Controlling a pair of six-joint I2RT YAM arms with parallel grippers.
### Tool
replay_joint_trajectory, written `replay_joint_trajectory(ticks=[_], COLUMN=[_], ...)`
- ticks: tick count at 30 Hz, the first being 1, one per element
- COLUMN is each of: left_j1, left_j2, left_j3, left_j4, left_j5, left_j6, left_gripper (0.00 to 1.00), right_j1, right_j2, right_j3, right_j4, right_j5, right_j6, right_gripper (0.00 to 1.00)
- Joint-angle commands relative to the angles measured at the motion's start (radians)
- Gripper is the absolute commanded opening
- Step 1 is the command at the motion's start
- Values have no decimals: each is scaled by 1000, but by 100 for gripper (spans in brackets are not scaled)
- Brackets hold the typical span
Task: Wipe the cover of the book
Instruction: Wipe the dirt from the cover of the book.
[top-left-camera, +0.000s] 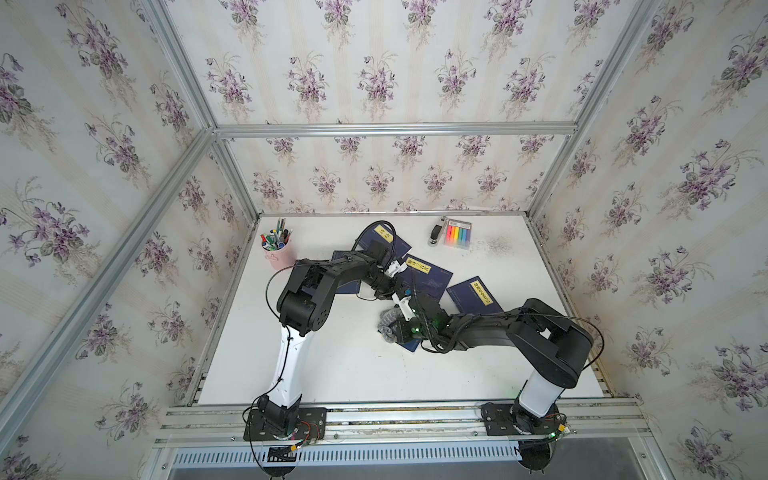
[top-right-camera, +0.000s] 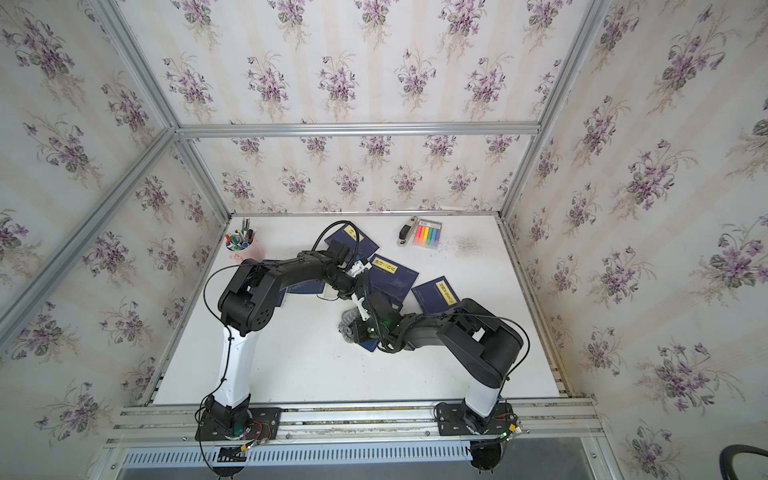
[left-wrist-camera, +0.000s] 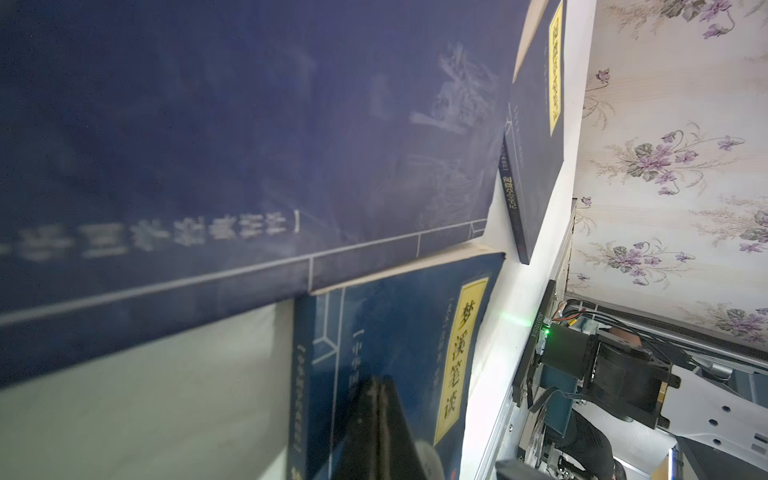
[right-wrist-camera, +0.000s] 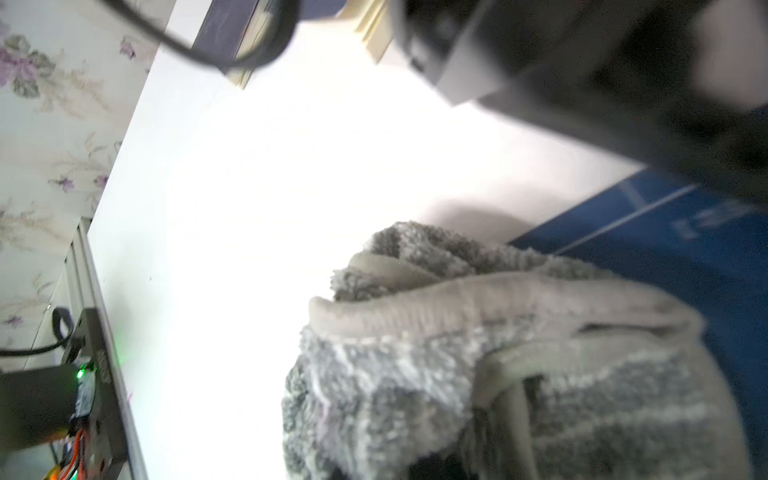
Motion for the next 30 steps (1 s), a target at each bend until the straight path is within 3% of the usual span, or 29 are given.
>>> replay_joint_trajectory(ticks=[1, 11, 17, 24, 30], left_j1=[1, 5, 6, 6, 7], left_j2=[30, 29, 30, 29, 28], left_j3=[-16, -16, -16, -17, -17], left_j4=[-80, -83, -83, -80, -81], left_j5=[-274, -275, -274, -270, -269], left_j6=[7, 9, 7, 7, 5], left_gripper=[0, 0, 0, 0, 0], right_j1=[12, -219, -203, -45, -114], right_j2=[-3, -17, -25, 45, 33], right_j3=[-17, -45, -34, 17, 3], right_j4=[-167, -166, -193, -194, -167], right_j5=[-46, 37, -9, -60, -9], right_j6=[1, -5, -36, -41, -7], right_gripper=[0, 0, 0, 0, 0])
